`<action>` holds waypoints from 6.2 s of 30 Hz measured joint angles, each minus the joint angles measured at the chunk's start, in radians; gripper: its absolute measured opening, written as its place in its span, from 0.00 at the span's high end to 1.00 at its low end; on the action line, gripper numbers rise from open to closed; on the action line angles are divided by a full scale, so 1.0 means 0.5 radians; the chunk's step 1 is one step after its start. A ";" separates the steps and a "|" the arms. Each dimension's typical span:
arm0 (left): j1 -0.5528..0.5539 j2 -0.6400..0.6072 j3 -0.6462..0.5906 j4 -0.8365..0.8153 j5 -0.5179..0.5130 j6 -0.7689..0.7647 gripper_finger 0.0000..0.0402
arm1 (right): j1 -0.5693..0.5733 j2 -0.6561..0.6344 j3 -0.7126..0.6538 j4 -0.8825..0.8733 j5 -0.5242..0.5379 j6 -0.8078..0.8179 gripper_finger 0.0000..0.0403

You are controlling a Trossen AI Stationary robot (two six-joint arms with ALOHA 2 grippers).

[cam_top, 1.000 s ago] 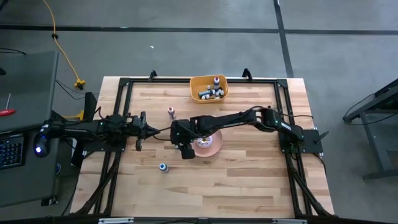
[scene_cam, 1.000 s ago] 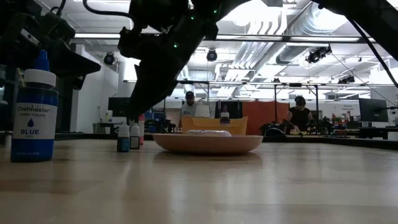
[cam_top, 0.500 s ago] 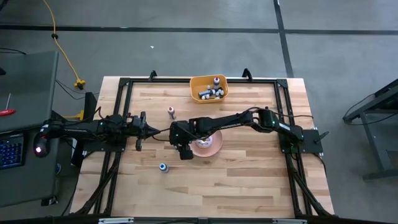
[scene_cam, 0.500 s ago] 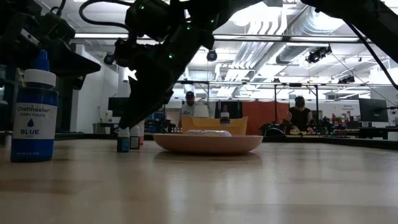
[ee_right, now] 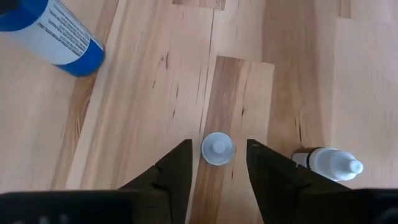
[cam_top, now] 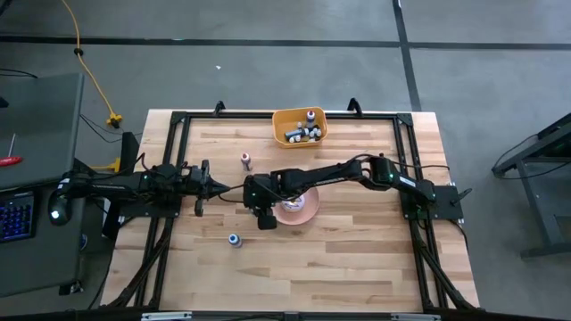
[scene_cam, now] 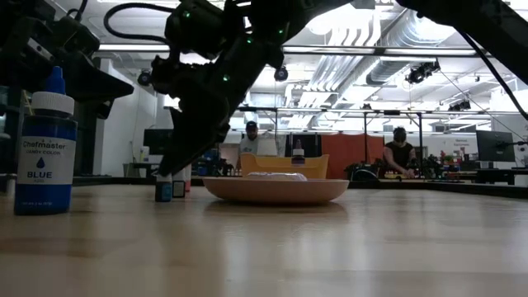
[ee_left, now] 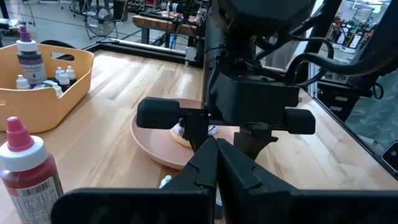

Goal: Pick & Place food coloring
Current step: Put the small blue food coloring bottle into the orange bin, then put the small black food coloring bottle into the orange bin

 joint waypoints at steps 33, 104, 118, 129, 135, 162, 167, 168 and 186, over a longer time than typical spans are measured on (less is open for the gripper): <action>0.000 0.000 0.000 0.000 0.003 0.000 1.00 | 0.000 -0.001 0.002 0.029 0.059 0.034 0.87; 0.000 -0.001 0.000 0.000 0.003 -0.001 1.00 | -0.915 -0.412 -0.121 -0.376 0.461 0.527 0.88; 0.000 0.000 0.001 0.000 0.003 -0.001 1.00 | -0.898 -0.414 -0.339 -0.166 0.543 0.705 0.88; 0.000 -0.001 0.000 0.000 0.003 0.000 1.00 | -0.898 -0.415 -0.340 -0.198 0.535 0.863 0.88; 0.000 -0.001 0.000 -0.001 0.003 0.000 1.00 | -0.898 -0.415 -0.340 -0.206 0.537 0.902 0.88; -0.001 0.000 0.001 -0.001 0.004 -0.001 1.00 | -0.872 -0.416 -0.507 -0.044 0.521 0.921 0.79; 0.000 0.000 0.001 -0.001 0.004 0.000 1.00 | -0.872 -0.416 -0.507 -0.045 0.520 0.920 0.75; 0.000 0.000 0.000 -0.001 0.004 0.000 1.00 | -0.872 -0.416 -0.507 -0.045 0.519 0.920 0.74; 0.000 0.000 0.001 0.000 0.002 0.000 1.00 | -0.832 -0.734 -0.503 -0.011 0.305 0.464 0.72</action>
